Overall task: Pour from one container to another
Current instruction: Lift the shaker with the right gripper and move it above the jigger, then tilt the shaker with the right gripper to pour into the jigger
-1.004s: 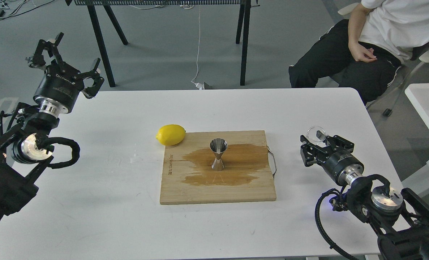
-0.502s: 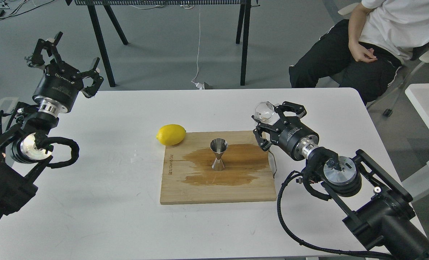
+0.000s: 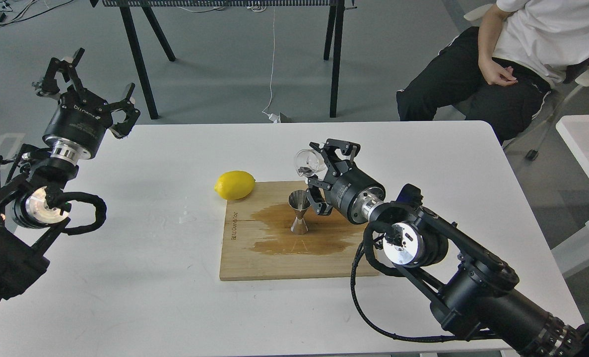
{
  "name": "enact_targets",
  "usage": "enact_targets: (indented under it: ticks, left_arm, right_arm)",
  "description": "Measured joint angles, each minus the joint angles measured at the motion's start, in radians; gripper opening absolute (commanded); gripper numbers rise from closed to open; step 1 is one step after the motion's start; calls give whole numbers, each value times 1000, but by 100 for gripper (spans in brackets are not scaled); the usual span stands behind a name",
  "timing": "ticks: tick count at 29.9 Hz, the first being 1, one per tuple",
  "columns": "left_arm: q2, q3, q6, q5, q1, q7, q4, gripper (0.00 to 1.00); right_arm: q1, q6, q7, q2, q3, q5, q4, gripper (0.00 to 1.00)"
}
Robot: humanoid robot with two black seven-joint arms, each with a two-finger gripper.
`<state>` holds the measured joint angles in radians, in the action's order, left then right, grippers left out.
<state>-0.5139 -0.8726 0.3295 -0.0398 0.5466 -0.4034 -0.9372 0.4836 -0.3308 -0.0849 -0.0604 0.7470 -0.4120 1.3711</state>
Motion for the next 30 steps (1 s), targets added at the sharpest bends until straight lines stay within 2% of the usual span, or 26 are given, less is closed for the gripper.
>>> enact_targets:
  ticks: [30]
  left_arm:
    - [0, -2, -1, 0, -15, 0, 0, 100]
  right_arm:
    - [-5, -2, 2, -28, -29, -228, -35, 35]
